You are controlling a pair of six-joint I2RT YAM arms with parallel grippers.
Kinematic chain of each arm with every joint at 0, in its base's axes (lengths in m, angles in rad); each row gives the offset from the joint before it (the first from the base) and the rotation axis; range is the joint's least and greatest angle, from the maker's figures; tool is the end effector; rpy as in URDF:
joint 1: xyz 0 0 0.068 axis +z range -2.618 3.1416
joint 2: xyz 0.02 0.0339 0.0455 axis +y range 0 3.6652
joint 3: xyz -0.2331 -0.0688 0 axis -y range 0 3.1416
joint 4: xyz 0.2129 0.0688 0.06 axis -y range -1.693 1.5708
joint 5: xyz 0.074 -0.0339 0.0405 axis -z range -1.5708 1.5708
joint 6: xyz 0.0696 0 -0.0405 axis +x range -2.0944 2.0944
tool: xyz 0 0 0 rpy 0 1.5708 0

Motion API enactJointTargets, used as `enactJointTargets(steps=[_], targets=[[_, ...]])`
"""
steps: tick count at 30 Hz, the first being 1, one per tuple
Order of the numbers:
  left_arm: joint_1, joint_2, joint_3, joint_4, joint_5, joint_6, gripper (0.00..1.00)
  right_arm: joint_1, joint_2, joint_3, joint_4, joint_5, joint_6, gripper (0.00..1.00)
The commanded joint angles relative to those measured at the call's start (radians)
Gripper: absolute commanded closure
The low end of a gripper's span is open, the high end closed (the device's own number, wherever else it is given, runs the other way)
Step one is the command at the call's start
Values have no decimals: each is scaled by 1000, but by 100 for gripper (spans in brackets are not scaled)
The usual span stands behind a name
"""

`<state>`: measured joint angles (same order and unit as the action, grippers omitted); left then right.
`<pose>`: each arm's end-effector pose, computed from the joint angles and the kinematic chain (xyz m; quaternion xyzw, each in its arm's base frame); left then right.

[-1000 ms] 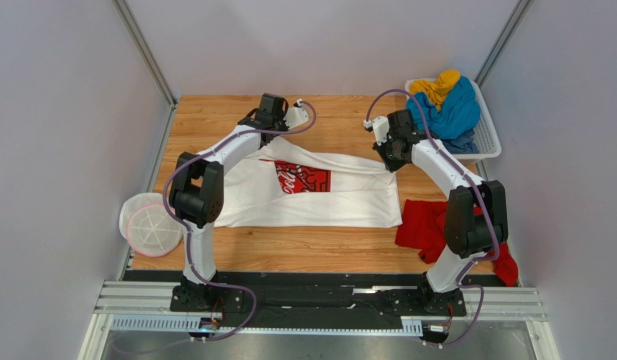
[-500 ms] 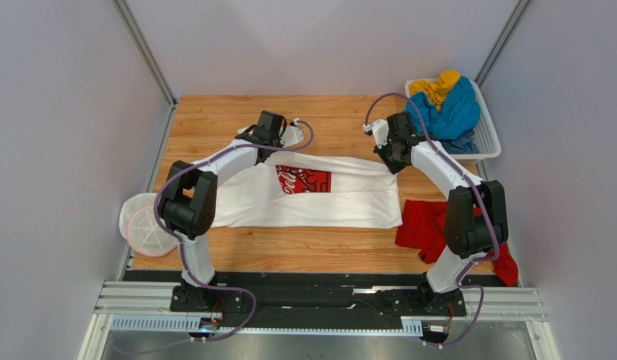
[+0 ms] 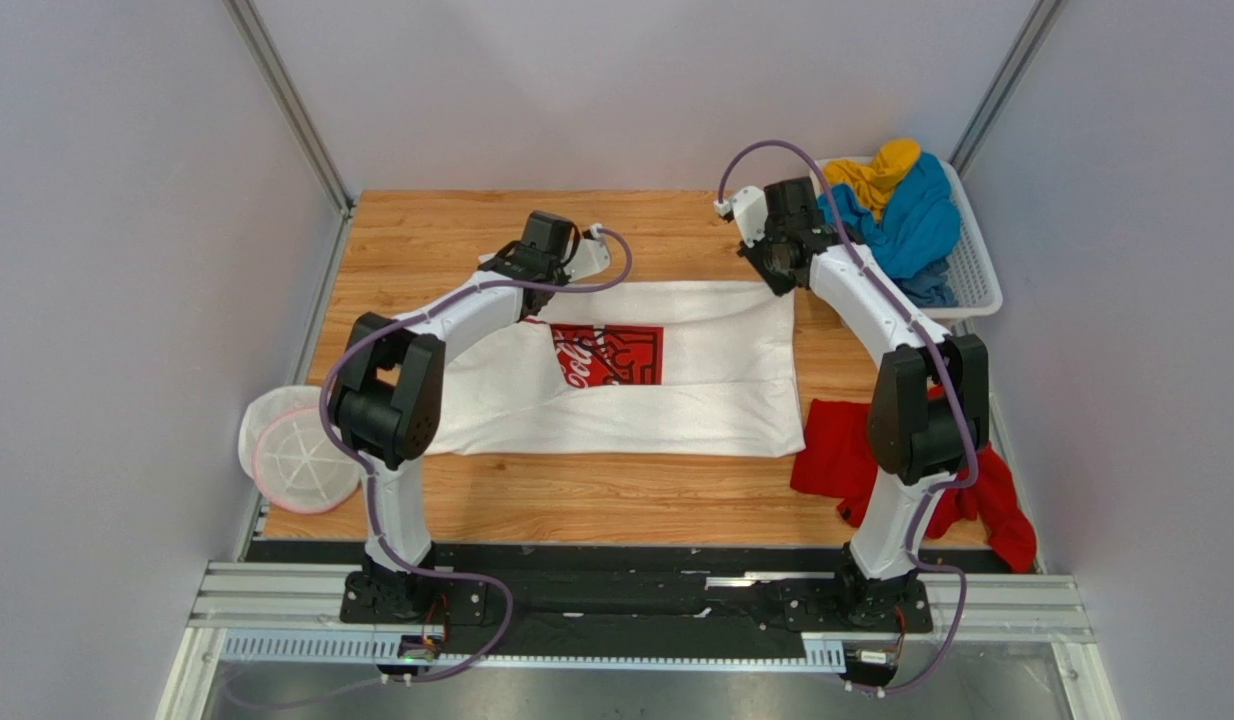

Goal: Fold and stack the t-shirts

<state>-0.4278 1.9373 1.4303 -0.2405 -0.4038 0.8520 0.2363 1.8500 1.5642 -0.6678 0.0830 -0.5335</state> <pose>0.3935 -0.1494 0.1864 0.4718 0.7681 0.2622 0.3445 0.3789 0.0853 0.2182 -0.3457 0.8870 -0.0840 0.2943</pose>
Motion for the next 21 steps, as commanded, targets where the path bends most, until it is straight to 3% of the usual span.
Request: enactJointTargets(steps=[1,10,21], targets=[[-3,41,67,32,-33,5,100,0,25,76,56,54,-48,100],[-3,43,88,9,-32,-1,100,-5,58,59,108,67,-74,100],[-5,-24,-1,-13,-30,4,100,-5,-14,-121,148,32,-46,100]])
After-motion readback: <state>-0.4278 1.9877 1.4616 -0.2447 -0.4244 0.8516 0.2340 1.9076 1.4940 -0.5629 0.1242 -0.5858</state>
